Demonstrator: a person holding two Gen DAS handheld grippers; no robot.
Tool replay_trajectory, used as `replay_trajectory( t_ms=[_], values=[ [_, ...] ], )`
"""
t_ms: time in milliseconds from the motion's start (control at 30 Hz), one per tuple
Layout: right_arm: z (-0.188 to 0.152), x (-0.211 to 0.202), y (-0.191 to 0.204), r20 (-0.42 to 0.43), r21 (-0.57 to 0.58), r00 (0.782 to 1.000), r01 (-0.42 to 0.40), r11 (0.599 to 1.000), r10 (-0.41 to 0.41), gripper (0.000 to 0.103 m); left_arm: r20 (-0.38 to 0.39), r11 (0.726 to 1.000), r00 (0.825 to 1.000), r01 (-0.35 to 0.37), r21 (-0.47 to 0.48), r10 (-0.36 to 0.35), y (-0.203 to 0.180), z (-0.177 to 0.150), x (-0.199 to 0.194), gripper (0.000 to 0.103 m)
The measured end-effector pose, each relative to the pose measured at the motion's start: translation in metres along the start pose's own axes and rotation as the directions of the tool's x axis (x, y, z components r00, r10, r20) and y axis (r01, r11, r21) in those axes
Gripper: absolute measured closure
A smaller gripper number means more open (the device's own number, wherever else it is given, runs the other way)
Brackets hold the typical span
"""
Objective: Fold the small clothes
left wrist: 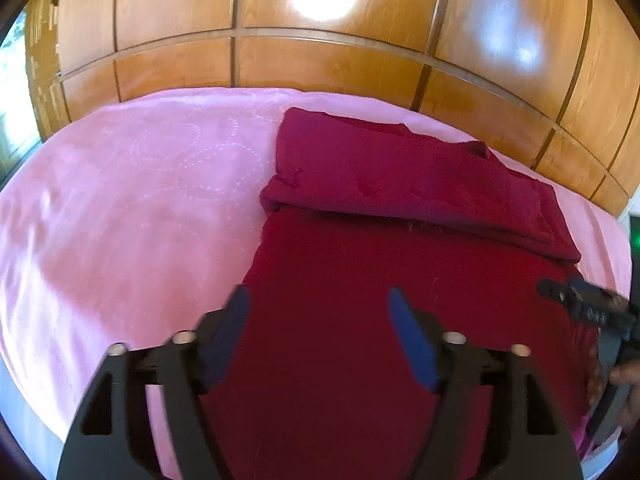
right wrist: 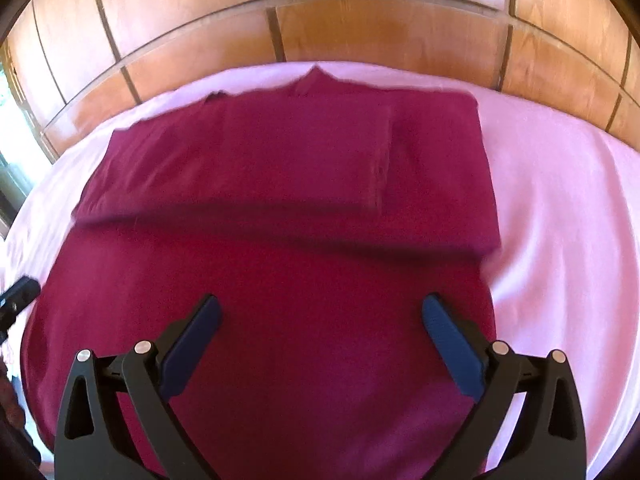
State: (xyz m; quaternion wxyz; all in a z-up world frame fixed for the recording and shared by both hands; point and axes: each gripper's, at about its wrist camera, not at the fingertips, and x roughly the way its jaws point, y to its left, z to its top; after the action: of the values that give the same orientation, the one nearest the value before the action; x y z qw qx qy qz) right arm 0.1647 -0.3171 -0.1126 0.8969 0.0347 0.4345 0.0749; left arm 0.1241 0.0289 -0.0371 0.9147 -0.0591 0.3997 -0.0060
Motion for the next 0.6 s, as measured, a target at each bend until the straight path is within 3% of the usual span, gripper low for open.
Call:
replay_trajectory(
  t_ms=[400,600],
  values=[
    [-0.070,-0.047,-0.008,0.041,0.043,0.998,-0.043,0.998,0.041,0.002,-0.013,1.000,1.000,-0.004,-0.004,0.004,0.014,-0.026,-0.016,0.030],
    [-0.087,-0.067,-0.007,0.043,0.037,0.997,-0.058,0.998,0.056,0.002,-0.025,1.000,1.000,-0.005,0.007,0.006,0.021,-0.037,-0.022,0.030]
  ],
)
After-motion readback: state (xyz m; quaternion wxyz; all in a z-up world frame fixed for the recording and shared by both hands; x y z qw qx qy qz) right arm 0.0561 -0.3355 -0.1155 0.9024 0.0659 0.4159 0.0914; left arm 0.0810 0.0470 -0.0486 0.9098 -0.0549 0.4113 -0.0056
